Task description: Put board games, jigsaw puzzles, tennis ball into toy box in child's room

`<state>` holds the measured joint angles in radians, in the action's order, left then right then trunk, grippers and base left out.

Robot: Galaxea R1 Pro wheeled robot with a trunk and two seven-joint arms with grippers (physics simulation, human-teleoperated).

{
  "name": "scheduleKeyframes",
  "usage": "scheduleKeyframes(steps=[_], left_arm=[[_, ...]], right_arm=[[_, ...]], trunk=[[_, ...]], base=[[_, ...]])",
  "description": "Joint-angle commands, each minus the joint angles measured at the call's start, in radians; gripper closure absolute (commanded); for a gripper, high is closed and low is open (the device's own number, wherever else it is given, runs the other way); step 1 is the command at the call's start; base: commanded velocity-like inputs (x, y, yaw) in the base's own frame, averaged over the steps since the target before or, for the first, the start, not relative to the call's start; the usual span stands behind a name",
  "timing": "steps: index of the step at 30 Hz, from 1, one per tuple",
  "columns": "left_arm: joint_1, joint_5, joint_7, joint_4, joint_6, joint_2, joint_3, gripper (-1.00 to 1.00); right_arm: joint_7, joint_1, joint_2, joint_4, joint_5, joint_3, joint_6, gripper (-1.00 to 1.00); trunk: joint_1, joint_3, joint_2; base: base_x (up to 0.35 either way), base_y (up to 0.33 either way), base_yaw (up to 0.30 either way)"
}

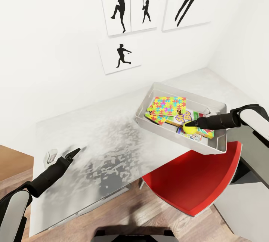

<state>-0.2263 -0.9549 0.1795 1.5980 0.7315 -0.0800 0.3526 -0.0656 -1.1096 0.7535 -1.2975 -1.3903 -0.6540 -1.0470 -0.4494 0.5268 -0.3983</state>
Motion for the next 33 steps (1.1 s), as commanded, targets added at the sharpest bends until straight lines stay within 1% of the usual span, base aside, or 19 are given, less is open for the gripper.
scheduleKeyframes(steps=[1, 15, 20, 24, 33], left_arm=[[-0.001, -0.001, 0.003, 0.000, 0.006, 0.000, 0.002, -1.00], [-0.001, -0.004, 0.003, 0.000, 0.006, 0.000, 0.003, -1.00], [-0.001, -0.005, 0.003, 0.000, 0.006, 0.000, 0.003, -1.00], [-0.001, -0.004, 0.003, 0.000, 0.006, 0.000, 0.003, -1.00], [-0.001, -0.003, 0.003, 0.000, 0.006, 0.000, 0.003, -1.00]], right_arm=[[-0.010, -0.002, -0.001, 0.000, -0.010, -0.004, 0.000, 1.00], [-0.011, -0.001, -0.015, 0.006, -0.009, -0.018, 0.000, 1.00], [-0.015, -0.001, -0.030, 0.022, -0.008, -0.020, 0.000, 1.00], [-0.025, -0.001, -0.036, 0.027, -0.008, -0.020, 0.000, 1.00], [-0.038, -0.002, -0.041, 0.033, -0.008, -0.020, 0.000, 1.00]], trunk=[[-0.001, 0.001, -0.002], [-0.001, 0.001, -0.002], [-0.001, 0.001, -0.002], [-0.001, 0.001, -0.002], [-0.001, 0.001, -0.002]], base=[[0.000, 0.000, 0.000], [0.000, 0.000, 0.000], [0.000, 0.000, 0.000], [0.000, 0.000, 0.000], [0.000, 0.000, 0.000]])
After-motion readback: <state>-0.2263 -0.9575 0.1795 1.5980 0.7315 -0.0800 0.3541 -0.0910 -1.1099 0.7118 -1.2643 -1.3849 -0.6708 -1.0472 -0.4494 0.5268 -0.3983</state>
